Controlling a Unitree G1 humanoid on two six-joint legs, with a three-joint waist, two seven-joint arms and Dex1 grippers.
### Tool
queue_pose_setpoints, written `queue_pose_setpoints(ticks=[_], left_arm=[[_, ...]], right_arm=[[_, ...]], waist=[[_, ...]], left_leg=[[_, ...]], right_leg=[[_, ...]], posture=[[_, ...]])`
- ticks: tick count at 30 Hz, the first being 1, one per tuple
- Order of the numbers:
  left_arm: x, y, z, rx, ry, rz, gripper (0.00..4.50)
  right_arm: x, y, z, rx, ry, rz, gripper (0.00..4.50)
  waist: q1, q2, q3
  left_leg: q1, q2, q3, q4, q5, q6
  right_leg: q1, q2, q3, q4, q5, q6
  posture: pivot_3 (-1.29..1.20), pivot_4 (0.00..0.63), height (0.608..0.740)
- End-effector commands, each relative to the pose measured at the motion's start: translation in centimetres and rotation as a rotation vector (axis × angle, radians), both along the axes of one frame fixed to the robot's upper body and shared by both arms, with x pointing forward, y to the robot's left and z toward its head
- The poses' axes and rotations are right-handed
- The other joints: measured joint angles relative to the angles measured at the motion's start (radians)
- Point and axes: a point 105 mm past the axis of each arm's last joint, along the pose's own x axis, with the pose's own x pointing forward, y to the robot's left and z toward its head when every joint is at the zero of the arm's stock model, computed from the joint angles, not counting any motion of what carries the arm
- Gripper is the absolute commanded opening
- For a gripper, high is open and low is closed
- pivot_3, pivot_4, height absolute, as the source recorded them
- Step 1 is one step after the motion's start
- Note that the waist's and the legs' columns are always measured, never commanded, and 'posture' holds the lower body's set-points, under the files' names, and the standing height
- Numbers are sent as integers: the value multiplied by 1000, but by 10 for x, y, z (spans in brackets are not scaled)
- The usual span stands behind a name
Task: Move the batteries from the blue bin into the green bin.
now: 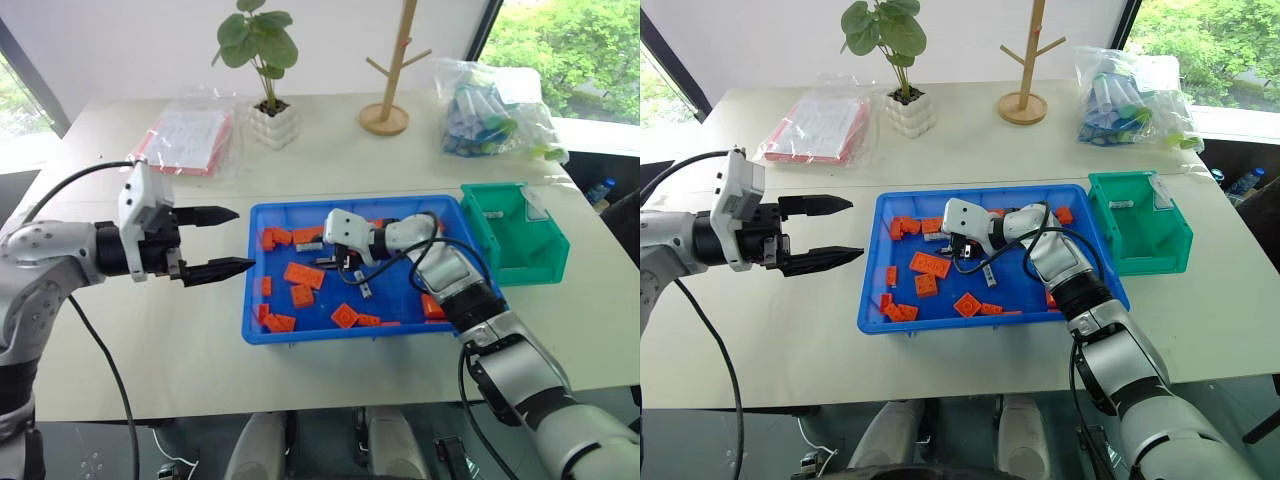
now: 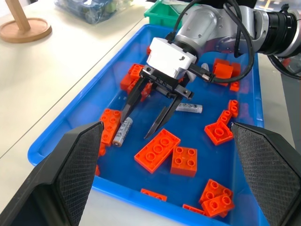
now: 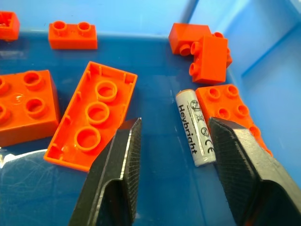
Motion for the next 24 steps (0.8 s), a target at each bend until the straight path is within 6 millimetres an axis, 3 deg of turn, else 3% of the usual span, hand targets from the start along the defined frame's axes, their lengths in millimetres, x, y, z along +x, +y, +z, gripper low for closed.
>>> queue_pose_setpoints(ticks=[1, 11, 14, 17, 22, 24], left_arm=[[0, 0, 11, 0, -49, -2, 4500], [1, 1, 12, 7, -55, 1, 4500], [-1, 1, 10, 17, -48, -6, 4500], [-1, 2, 10, 19, -47, -8, 4500], [-3, 0, 8, 19, -40, -18, 4500], [-5, -1, 7, 19, -34, -26, 4500]], right_arm=[[3, 6, 11, 27, -37, 9, 2357], [15, 6, 3, 27, 29, -36, 2357], [14, 6, 0, 8, 58, -23, 1552], [12, 7, 1, 12, 65, -10, 152], [8, 3, 10, 36, 61, -10, 104], [3, -2, 22, 63, 57, -10, 104]], waist=[[0, 0, 0], [-2, 0, 0], [-2, 0, 0], [0, 0, 0], [-1, 0, 0], [1, 0, 0]], left_leg=[[0, 0, 0, 0, 0, 0], [0, 0, 0, 0, 0, 0], [0, 0, 0, 0, 0, 0], [0, 0, 0, 0, 0, 0], [0, 0, 0, 0, 0, 0], [0, 0, 0, 0, 0, 0]], right_leg=[[0, 0, 0, 0, 0, 0], [0, 1, 1, 1, 0, 0], [0, 1, 1, 1, 0, 0], [0, 1, 1, 1, 0, 0], [0, 1, 1, 1, 0, 0], [0, 1, 1, 1, 0, 0]], posture=[[0, 150, 692], [0, 150, 692], [0, 150, 692], [0, 150, 692], [0, 150, 692], [0, 150, 692]])
